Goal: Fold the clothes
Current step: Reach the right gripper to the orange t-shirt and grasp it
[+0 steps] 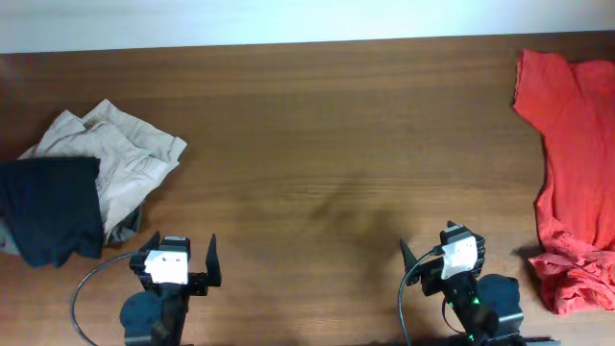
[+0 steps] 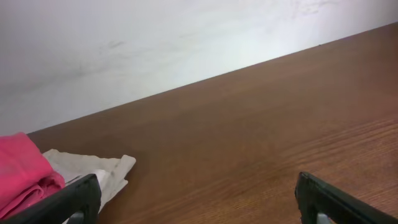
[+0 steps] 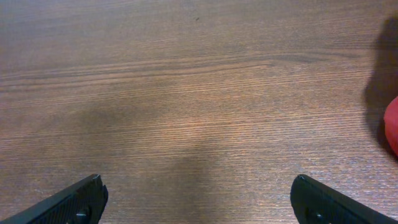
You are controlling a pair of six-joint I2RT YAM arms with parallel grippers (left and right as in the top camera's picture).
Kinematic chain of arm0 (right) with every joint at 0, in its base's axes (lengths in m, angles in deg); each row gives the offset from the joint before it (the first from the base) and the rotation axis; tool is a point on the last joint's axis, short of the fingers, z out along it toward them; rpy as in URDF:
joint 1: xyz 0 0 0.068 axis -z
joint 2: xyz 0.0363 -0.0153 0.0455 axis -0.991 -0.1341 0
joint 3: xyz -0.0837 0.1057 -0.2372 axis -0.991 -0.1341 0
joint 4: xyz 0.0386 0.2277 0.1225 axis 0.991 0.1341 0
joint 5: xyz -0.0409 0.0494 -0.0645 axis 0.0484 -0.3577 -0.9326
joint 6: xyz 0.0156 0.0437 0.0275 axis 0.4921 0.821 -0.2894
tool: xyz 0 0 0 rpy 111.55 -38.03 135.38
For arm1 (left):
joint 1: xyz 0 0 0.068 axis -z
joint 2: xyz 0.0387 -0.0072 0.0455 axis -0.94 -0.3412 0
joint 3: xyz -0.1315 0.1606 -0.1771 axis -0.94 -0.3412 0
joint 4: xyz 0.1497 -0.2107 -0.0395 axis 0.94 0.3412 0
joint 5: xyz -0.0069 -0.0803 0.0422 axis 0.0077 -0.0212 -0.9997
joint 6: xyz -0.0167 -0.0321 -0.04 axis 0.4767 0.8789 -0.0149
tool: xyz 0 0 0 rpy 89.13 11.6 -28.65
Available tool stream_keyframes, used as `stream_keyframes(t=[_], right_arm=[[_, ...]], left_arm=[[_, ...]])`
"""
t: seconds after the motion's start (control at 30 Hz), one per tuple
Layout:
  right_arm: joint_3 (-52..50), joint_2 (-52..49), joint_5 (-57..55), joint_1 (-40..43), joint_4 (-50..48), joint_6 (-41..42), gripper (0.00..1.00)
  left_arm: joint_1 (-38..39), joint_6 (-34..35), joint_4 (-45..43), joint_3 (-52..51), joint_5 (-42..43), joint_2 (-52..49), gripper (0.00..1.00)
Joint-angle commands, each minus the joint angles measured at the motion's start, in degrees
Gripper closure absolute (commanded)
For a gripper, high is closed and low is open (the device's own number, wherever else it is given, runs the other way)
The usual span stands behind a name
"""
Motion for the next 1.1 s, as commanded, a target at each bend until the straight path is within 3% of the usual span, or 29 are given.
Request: stream_keyframes(t=[0.0, 0.2, 0.37, 0.47, 0.7, 0.87, 1.07], right_arm=[[-0.3, 0.6, 1.0, 0.4, -2.4, 0.5, 0.01], [0.0, 0.6, 15.3, 0.0, -3.6, 0.5, 0.01], [0.0, 0.6, 25.7, -0.3, -9.9, 0.5, 0.01], [0.6, 0.6, 29.9, -0.3, -15.6, 0.5, 0.01], [7.7, -2.0, 28.4, -0.2, -19.6, 5.1, 0.01], [16.7, -13.5, 22.0, -0.2, -18.7, 9.2, 0.01], [34.8, -36.7, 14.8, -0.1, -5.0, 10.3, 0.01]], left_arm=[[0.1, 0.7, -0.2, -0.9, -0.3, 0.5, 0.01], [0.1, 0.8, -1.6, -0.9, 7.2, 0.4, 0.01], [0.1, 10.6, -3.1, -0.1, 9.2, 0.4, 0.01], [0.1, 12.3, -3.7, 2.3, 9.0, 0.3, 0.01], [0.1, 12.3, -1.2, 12.0, 4.7, -6.3, 0.01], [0.1, 12.3, 4.9, 24.9, 0.0, -20.2, 0.01], [0.1, 8.6, 13.1, 44.1, -3.2, -40.2, 0.01]])
